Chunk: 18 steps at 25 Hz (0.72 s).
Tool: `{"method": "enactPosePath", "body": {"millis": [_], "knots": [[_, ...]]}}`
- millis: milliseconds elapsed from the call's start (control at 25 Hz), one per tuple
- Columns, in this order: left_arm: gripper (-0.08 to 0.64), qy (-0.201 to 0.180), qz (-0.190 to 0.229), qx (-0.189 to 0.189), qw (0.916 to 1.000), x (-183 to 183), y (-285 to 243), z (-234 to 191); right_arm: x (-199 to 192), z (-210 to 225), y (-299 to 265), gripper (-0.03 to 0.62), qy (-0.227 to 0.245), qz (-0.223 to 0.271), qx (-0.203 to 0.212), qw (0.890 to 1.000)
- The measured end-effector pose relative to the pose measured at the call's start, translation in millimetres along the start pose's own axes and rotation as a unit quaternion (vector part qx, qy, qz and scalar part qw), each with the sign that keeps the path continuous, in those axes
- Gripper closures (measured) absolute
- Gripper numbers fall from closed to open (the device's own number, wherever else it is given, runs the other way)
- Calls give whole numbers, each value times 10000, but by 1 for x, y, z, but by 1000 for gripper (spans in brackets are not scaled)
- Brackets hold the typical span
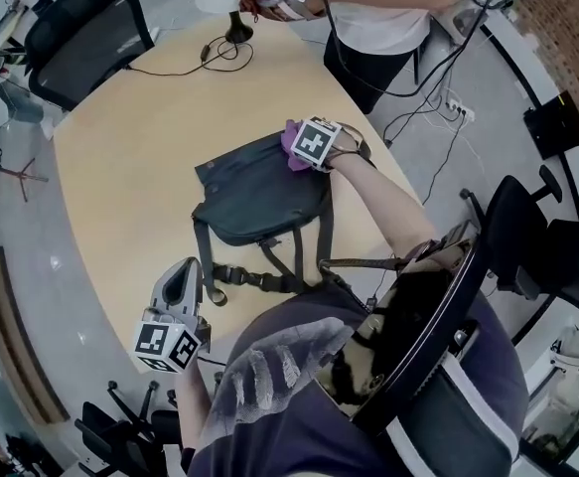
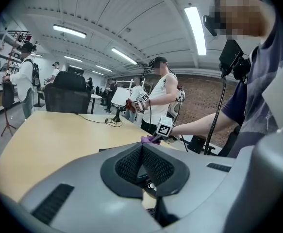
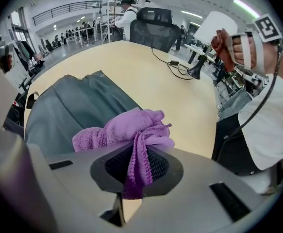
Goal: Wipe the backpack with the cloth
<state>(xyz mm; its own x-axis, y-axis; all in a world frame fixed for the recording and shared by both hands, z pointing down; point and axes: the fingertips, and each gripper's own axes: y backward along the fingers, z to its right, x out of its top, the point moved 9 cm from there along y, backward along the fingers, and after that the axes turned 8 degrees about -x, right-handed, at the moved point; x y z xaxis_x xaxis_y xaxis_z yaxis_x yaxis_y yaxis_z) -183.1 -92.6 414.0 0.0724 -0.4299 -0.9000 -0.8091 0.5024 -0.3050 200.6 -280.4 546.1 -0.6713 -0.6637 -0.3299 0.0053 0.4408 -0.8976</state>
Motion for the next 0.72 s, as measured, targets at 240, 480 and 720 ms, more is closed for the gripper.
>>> {"method": "enactPosePath", "body": {"millis": [240,480,720], "knots": [[554,14,22,9,10000,-5,-2,5,-37,40,25,560,-87,-202,-758,9969],[554,94,-21,-41,9999,-10,-3,-5,-61,65,74,560,-288,39,-1333,9906],[554,32,-17,-234,9997,-8,-13,-2,-71,15,48,561,-1025,245,-512,9931]]}}
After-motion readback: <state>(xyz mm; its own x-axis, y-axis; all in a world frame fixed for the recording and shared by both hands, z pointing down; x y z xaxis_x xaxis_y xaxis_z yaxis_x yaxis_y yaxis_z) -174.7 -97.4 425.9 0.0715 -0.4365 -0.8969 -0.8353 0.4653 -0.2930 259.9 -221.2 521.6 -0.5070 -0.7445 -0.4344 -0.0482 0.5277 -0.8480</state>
